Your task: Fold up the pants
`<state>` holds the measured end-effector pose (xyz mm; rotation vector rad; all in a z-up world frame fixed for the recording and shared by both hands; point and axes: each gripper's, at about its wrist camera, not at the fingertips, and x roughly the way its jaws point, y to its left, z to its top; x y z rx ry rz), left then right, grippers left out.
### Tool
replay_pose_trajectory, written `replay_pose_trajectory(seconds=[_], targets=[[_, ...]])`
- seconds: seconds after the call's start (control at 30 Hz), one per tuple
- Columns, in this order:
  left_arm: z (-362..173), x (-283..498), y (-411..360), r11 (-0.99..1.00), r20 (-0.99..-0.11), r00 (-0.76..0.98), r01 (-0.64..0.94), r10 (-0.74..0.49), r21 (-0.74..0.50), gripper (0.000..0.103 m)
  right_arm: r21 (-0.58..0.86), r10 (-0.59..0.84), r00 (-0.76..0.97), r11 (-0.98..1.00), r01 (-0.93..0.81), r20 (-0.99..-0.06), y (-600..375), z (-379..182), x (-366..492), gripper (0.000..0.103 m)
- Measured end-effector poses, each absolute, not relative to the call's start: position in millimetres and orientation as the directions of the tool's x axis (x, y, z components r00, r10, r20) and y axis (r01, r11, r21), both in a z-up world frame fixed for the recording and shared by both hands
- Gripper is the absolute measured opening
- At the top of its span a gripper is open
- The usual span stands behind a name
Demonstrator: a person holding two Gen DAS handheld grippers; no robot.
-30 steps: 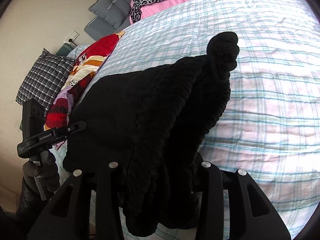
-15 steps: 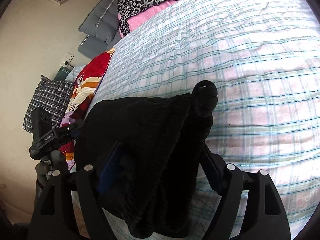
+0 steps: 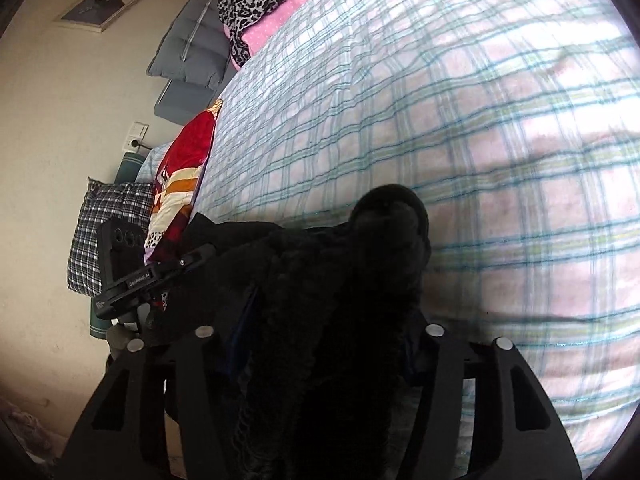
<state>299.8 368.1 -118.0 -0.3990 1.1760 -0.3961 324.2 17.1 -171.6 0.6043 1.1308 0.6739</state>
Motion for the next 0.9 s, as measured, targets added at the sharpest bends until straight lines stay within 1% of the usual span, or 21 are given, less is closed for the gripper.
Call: replay_pose_trajectory(seconds=[0.03, 0.07, 0.13, 0.2, 0.27, 0.33, 0.4, 0.43, 0.47, 0.5, 0.57, 0.67, 0.73, 0.77, 0.9], targets=[[-112.1, 297.9, 364.7, 0.867, -0.795, 0.354, 0.117, -0.492, -0.485, 0.023, 0.716, 0.741, 0.289, 0.667, -0.208, -0.606, 19.0, -165.2, 323.2, 0.044], [-103.9, 293.8, 360.4, 0.874, -0.786, 0.388, 0.155, -0.482, -0.460, 0.022, 0.697, 0.735, 0.305, 0.674, -0.242, -0.605, 20.4, -158.3, 321.4, 0.040], [-87.3, 281.9, 351.1, 0.893, -0.763, 0.465, 0.227, -0.450, -0.389, 0.022, 0.649, 0.719, 0.346, 0.694, -0.311, -0.603, 25.6, -144.6, 318.2, 0.039], [-78.9, 272.8, 346.8, 0.906, -0.739, 0.524, 0.256, -0.424, -0.338, 0.022, 0.585, 0.688, 0.390, 0.726, -0.363, -0.612, 34.5, -137.6, 316.8, 0.039], [-83.1, 271.5, 350.6, 0.924, -0.741, 0.552, 0.220, -0.382, -0.312, 0.022, 0.518, 0.648, 0.414, 0.761, -0.390, -0.639, 42.7, -141.3, 317.6, 0.039], [-100.1, 277.7, 357.7, 0.939, -0.772, 0.535, 0.154, -0.342, -0.309, 0.023, 0.501, 0.621, 0.400, 0.782, -0.370, -0.674, 48.0, -154.9, 322.1, 0.039], [-117.1, 281.6, 361.7, 0.944, -0.797, 0.509, 0.110, -0.323, -0.312, 0.024, 0.496, 0.604, 0.399, 0.796, -0.349, -0.690, 50.0, -163.6, 325.0, 0.044], [-122.2, 282.7, 361.5, 0.948, -0.806, 0.504, 0.098, -0.310, -0.303, 0.028, 0.499, 0.598, 0.400, 0.801, -0.331, -0.694, 48.2, -165.4, 326.0, 0.048], [-124.2, 283.2, 361.9, 0.952, -0.810, 0.505, 0.092, -0.297, -0.292, 0.034, 0.499, 0.588, 0.403, 0.809, -0.312, -0.702, 45.7, -166.0, 326.9, 0.057], [-124.9, 284.0, 361.5, 0.957, -0.814, 0.508, 0.082, -0.282, -0.279, 0.039, 0.498, 0.579, 0.409, 0.815, -0.295, -0.705, 42.9, -166.1, 328.0, 0.064], [-125.9, 285.8, 364.6, 0.962, -0.822, 0.510, 0.047, -0.255, -0.269, 0.061, 0.499, 0.573, 0.415, 0.820, -0.282, -0.707, 37.2, -164.8, 326.8, 0.066], [-121.4, 283.1, 378.6, 0.959, -0.819, 0.522, -0.002, -0.240, -0.283, 0.066, 0.488, 0.557, 0.436, 0.830, -0.270, -0.707, 30.3, -156.5, 318.5, 0.066], [-112.0, 278.6, 378.4, 0.966, -0.816, 0.540, -0.020, -0.205, -0.257, 0.066, 0.444, 0.522, 0.469, 0.853, -0.274, -0.712, 27.4, -146.3, 309.6, 0.066], [-106.2, 275.2, 376.8, 0.972, -0.813, 0.553, -0.024, -0.182, -0.234, 0.066, 0.411, 0.494, 0.492, 0.869, -0.275, -0.717, 25.1, -140.6, 303.8, 0.068], [-76.1, 251.7, 361.2, 0.996, -0.788, 0.614, -0.027, -0.054, -0.090, 0.065, 0.257, 0.393, 0.585, 0.917, -0.305, -0.709, 19.9, -113.6, 274.4, 0.068]])
